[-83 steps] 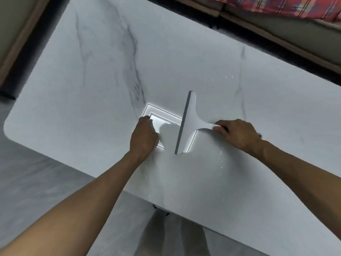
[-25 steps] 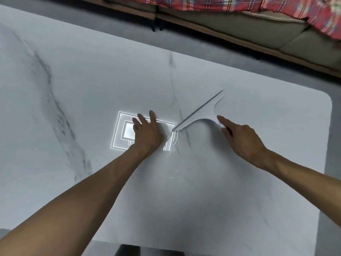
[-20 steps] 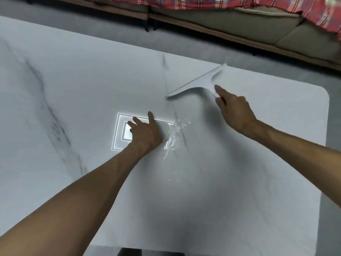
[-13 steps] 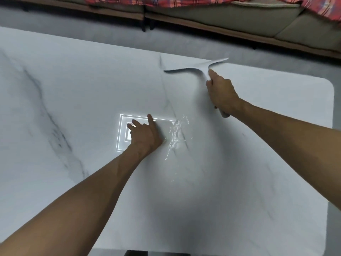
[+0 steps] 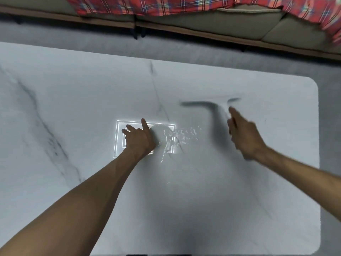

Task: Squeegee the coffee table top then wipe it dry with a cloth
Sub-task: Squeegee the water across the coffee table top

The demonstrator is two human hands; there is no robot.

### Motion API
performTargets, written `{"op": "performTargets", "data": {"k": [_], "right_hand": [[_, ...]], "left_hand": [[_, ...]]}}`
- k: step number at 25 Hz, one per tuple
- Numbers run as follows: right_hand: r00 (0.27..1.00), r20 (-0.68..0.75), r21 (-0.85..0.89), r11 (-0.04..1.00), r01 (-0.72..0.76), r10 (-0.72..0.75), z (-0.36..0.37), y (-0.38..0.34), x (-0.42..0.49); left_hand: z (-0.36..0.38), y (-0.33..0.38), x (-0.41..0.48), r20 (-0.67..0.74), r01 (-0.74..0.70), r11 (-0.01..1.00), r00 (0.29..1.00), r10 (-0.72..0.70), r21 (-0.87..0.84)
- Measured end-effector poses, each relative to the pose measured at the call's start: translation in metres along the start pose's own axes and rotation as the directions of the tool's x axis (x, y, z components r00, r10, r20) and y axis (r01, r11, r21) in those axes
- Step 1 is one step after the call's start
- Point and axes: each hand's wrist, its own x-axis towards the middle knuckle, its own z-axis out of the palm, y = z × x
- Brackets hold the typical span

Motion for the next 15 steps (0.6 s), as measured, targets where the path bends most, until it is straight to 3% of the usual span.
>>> {"op": "performTargets", "data": {"k": [3, 6, 10, 12, 15], "right_hand": [[0.988, -0.101, 0.161, 0.982, -0.101, 0.118, -0.013, -0.030, 0.077], [0.979, -0.128, 0.069, 0.986, -0.151, 0.159, -0.010, -0.034, 0.106], [0.993, -0.090, -0.063, 0.994, -0.088, 0.082, 0.022, 0.005, 0.052], [0.994, -0.093, -0.077, 0.995, -0.064, 0.057, 0.037, 0.030, 0.006], [1.000, 0.022, -0.126, 0.992, -0.019, 0.021, 0.044, 0.048, -0.058]], "left_hand": [[0.002, 0.001, -0.001, -0.019, 0.012, 1.000, 1.000, -0.012, 0.022], [0.006, 0.001, 0.000, -0.064, 0.013, 1.000, 0.998, -0.012, 0.024], [0.004, 0.002, 0.001, -0.103, 0.070, 0.993, 0.992, -0.079, -0.092], [0.009, 0.002, 0.003, -0.131, 0.042, 0.999, 0.991, -0.040, 0.015], [0.016, 0.000, 0.008, -0.148, 0.028, 0.995, 0.989, -0.013, 0.098]]}}
